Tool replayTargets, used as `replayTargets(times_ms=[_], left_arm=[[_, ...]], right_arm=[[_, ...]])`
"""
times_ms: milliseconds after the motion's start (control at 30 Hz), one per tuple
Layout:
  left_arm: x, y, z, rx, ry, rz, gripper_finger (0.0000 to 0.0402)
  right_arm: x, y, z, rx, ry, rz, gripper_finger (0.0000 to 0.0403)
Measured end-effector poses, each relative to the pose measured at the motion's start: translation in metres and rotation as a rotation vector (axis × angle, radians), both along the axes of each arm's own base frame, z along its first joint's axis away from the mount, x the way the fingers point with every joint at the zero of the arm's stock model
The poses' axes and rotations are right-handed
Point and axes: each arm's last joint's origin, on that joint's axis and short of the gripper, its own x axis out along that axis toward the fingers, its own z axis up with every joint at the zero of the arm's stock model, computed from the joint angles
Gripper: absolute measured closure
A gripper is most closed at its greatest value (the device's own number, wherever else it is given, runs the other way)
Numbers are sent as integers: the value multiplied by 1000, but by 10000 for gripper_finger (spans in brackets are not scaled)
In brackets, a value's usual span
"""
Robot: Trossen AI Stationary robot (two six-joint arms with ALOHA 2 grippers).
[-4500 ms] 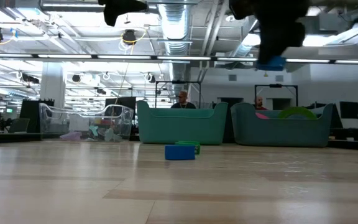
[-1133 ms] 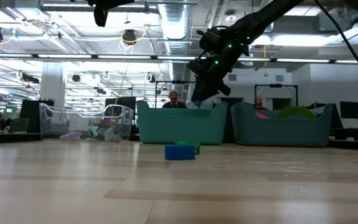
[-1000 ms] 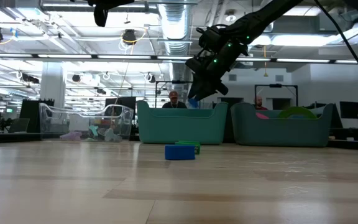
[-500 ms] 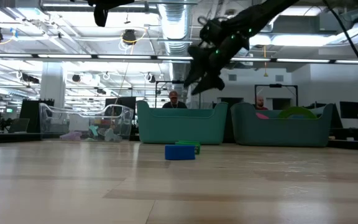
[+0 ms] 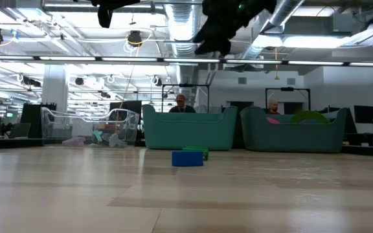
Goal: Pick and place Stapler, Stapler remover, tape
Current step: Put the green stapler into the green bin
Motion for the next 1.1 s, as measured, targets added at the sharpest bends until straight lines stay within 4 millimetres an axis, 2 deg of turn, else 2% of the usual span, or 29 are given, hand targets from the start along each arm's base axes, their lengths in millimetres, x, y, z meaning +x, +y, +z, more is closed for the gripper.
replayTargets(times_ms=[133, 300, 500, 700, 767, 967, 1100], left_arm=[[0, 0, 0, 0, 0, 0, 398], [0, 0, 0, 0, 0, 0, 398], [0, 0, 0, 0, 1, 0, 388], [0, 0, 0, -1, 1, 0, 343], [0, 0, 0, -1, 3, -1, 322], [7, 2, -4, -9, 23, -3, 259], [11, 4, -9, -19, 47, -3, 232]], right_arm=[[-1, 22, 5, -18, 10, 74, 180], [0, 44, 2, -3, 64, 136, 184], [9, 65, -15, 20, 148, 196, 193], [18, 80, -26, 41, 180, 217, 204], [17, 83, -33, 42, 241, 199, 208], [22, 84, -43, 93, 284, 125, 221], [24, 83, -53, 124, 337, 91, 231]])
